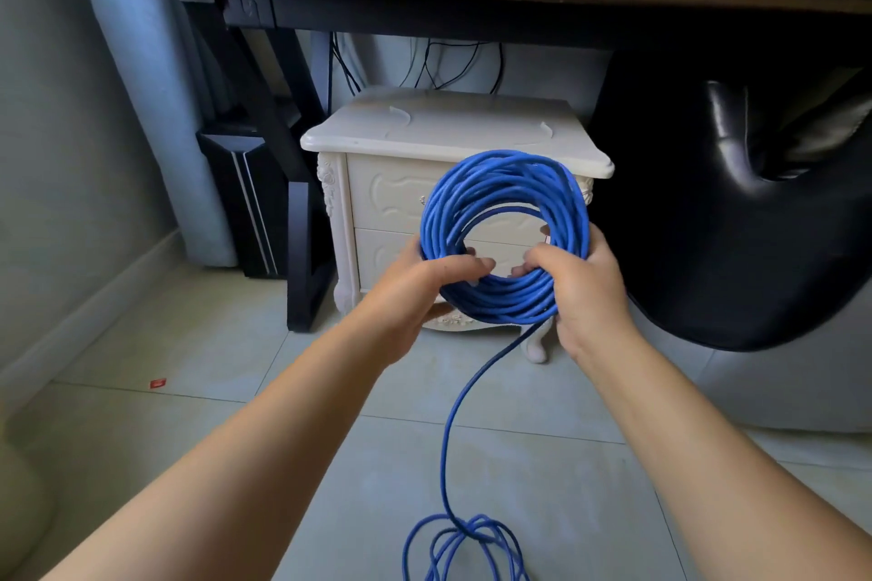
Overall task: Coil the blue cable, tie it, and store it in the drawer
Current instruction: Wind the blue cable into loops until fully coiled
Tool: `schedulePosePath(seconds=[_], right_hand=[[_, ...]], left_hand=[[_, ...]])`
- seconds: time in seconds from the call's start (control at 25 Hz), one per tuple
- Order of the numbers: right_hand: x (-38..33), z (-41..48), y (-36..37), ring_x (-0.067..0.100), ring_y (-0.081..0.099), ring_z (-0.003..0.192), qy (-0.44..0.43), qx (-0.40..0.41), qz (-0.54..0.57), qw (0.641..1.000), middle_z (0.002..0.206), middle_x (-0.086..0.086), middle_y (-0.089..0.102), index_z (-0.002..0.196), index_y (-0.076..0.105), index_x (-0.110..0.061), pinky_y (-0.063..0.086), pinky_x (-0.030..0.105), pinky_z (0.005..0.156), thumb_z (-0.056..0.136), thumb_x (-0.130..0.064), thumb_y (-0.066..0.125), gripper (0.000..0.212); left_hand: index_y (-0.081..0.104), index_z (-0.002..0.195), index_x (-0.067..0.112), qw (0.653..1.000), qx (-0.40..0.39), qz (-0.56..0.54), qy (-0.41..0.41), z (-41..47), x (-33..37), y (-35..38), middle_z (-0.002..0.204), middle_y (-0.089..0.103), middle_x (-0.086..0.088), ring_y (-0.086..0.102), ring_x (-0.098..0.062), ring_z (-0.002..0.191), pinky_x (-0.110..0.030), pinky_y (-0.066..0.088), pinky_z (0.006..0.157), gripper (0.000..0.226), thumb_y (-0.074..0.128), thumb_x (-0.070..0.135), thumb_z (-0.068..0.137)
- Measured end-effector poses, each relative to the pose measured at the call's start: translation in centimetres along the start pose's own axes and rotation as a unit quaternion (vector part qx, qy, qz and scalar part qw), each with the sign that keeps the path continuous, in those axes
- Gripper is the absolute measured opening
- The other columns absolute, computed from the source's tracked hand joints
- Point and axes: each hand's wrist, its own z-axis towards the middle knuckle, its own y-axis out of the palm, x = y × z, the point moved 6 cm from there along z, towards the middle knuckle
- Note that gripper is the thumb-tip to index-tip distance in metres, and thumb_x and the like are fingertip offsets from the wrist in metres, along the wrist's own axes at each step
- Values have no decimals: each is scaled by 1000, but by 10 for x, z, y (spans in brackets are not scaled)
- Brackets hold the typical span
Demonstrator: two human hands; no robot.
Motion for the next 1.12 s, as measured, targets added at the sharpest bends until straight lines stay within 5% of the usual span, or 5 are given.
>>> schedulePosePath(seconds=[0.12,0.28,0.56,0.8,1.12], right_hand=[[-12,0,-2,13,57,66,-73,-24,-163,984,72,-5,60,85,59,-23,47,25,63,68,4,62,32],[-20,-8,11,18,59,77,-162,-100,-393,900,81,-9,63,101,60,-28,48,30,67,71,-7,65,36],[-30,-25,31,17,59,80,-244,-173,-442,845,87,-10,63,108,62,-28,49,31,71,72,-13,65,39],[-28,-14,25,3,66,92,-151,-204,-274,927,101,-14,69,113,59,-36,53,21,82,72,-15,78,49],[8,-13,22,30,67,105,41,-203,-4,978,112,5,69,109,62,-34,54,52,91,58,-54,79,57]], left_hand=[[33,146,37,995,-16,71,65,1,16,-7,134,57,8,61,-6,114,-20,47,93,95,85,14,70],[25,151,40,926,-35,339,160,-2,30,-5,153,26,15,34,2,132,4,30,89,102,86,26,71],[56,115,23,833,53,485,261,-6,30,-3,98,59,8,57,-14,85,-16,42,68,47,73,18,72],[60,89,22,904,113,349,220,-10,35,-17,66,62,7,57,-6,58,-25,48,57,27,70,5,70],[63,89,12,970,212,54,103,-2,26,-35,76,62,-10,57,-16,65,-33,48,64,19,68,3,74]])
